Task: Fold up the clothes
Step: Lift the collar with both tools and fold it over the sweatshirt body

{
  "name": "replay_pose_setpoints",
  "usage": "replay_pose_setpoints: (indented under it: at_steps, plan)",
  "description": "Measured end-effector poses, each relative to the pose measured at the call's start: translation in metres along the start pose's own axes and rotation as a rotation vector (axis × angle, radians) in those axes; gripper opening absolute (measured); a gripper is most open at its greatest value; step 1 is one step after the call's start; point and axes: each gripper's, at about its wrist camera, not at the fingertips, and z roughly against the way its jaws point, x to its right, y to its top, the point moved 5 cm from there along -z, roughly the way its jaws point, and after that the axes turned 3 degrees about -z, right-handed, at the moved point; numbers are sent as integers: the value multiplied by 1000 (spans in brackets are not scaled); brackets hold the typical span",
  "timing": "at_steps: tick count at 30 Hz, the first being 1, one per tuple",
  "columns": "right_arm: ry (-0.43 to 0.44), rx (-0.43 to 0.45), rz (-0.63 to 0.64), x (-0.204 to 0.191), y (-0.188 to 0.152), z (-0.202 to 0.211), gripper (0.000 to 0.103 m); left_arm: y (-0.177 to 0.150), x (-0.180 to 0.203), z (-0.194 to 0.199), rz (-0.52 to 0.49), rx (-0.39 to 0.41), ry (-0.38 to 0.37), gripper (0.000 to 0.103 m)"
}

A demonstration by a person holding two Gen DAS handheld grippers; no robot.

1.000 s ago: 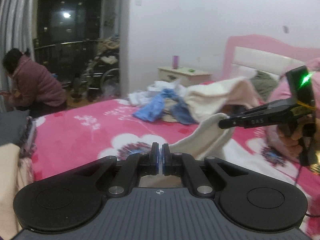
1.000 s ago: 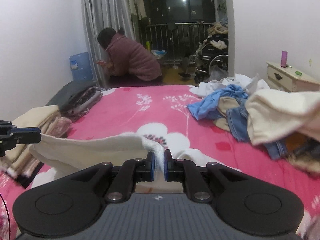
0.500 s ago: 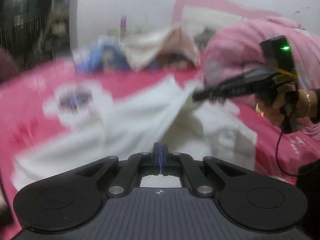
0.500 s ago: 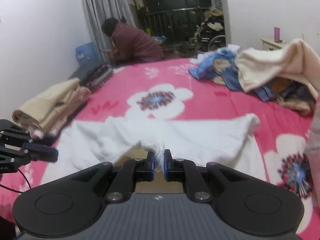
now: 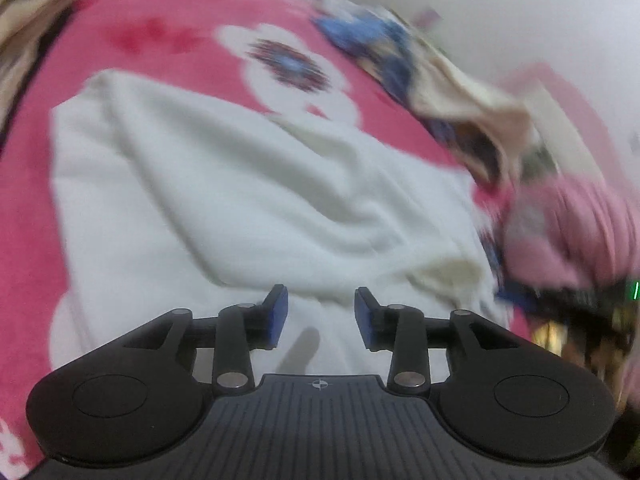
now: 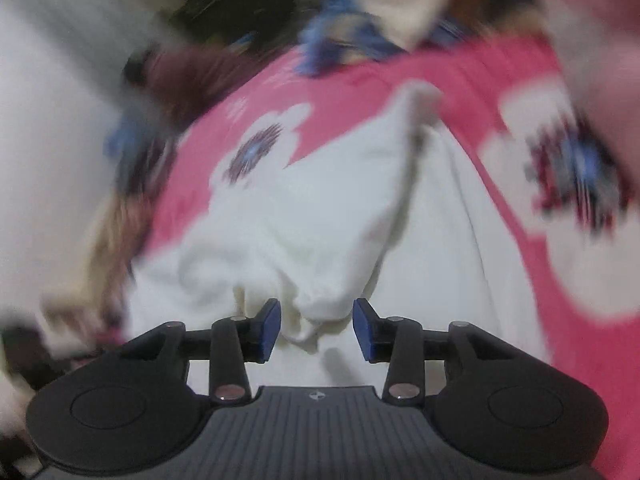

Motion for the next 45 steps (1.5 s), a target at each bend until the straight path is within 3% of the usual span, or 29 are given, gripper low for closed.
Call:
replay_pose_setpoints:
  at_steps: [4, 8, 14, 17, 19, 21, 24, 26, 30, 34, 36, 39, 45]
  plan:
    - [91, -18, -289, 25, 10, -12, 50, 6, -25, 3, 132, 30, 42, 47]
    - [93, -71, -458, 42, 8, -32, 51, 1, -37, 1, 192, 19, 62, 49]
    - [95, -98, -585, 50, 5, -51, 52, 9, -44, -4, 261, 74, 36, 49]
    - [111, -98, -645, 53, 2, -52, 52, 13, -47, -10, 262, 72, 34, 42]
    - [114, -106, -654, 53, 0, -53, 52, 13, -47, -12, 251, 77, 47, 35]
    - [103, -114, -618, 50, 1, -57, 45, 15, -47, -13, 246, 88, 61, 11]
    - [72, -126, -524, 39, 9, -60, 12, 16, -45, -3, 257, 102, 39, 4]
    - [70, -100, -430, 29, 20, -51, 9, 19, -39, 12, 261, 96, 8, 3]
    - [30, -63, -302, 20, 38, -32, 9, 19, -40, 32, 242, 85, -1, 3]
    - [45, -108, -397, 37, 29, -45, 14, 4, -54, 11, 271, -5, -41, 7]
    - [57, -134, -455, 46, 22, -53, 24, -2, -56, 6, 281, -12, -48, 24]
    - [111, -132, -511, 52, 14, -50, 40, -10, -52, 2, 302, -33, -105, 32]
    - [135, -187, -519, 48, -4, -57, 43, -15, -44, -7, 285, -40, -114, 35]
